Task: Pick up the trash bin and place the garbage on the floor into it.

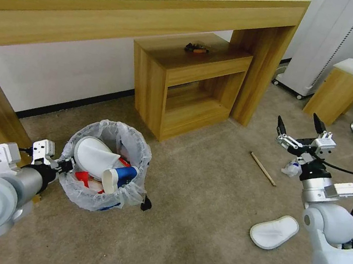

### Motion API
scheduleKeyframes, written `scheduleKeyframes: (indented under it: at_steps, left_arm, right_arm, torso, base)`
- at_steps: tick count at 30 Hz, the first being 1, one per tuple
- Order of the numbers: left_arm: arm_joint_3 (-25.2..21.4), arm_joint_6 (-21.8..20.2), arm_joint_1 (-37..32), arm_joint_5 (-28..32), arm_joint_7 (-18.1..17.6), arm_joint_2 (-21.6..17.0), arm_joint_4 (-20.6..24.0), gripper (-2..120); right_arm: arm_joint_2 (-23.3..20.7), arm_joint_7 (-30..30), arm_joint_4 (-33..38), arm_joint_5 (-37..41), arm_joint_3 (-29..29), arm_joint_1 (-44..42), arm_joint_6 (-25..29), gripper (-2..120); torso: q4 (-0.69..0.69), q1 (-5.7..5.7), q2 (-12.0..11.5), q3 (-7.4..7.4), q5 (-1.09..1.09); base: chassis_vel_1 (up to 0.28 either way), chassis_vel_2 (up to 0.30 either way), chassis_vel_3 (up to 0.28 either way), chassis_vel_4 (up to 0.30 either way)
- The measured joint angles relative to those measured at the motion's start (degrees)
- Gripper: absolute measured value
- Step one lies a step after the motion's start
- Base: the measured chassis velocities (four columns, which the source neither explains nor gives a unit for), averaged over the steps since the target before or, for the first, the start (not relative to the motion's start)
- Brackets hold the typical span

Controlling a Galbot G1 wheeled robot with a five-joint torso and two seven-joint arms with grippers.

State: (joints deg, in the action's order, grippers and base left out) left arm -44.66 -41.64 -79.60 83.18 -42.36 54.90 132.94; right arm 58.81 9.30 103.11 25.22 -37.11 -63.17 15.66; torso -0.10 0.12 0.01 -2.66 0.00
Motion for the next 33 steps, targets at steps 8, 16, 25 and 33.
scheduleKeyframes:
  at_steps: [8, 16, 25, 33]
  left_arm:
    - [-0.16, 0.12, -0.73, -0.59, 0.62, 0.21, 0.29, 0]
    - [-0.29, 0.18, -1.1, -1.0, 1.21, 0.05, 0.31, 0]
    - [-0.34, 0.23, -0.81, -0.93, 1.24, -0.43, -0.14, 0]
    - [-0.28, 0.41, -0.2, -0.97, 1.45, -0.67, -1.31, 0]
  right_arm:
    - [0.0, 0.56, 0.49, 0.29, -0.85, -0.91, 0.55, 100]
    - [0.2, 0.85, 0.85, 0.35, -1.0, -1.25, 0.6, 100]
    - [0.72, 0.98, 0.39, 0.32, -0.81, -1.0, 0.8, 100]
    - [1.53, 1.23, -0.55, 0.07, 0.02, -0.4, 1.18, 100]
  torso:
    - [0.0, 0.0, 0.0, 0.0, 0.0]
    - [0.0, 0.0, -0.01, 0.0, 0.0]
    - [0.0, 0.0, -0.01, 0.0, 0.0]
    - [0.0, 0.0, -0.01, 0.0, 0.0]
  base:
    - [-0.071, -0.066, -0.065, -0.064]
    - [-0.103, -0.105, -0.101, -0.096]
    - [-0.122, -0.125, -0.127, -0.131]
    - [-0.129, -0.125, -0.115, -0.143]
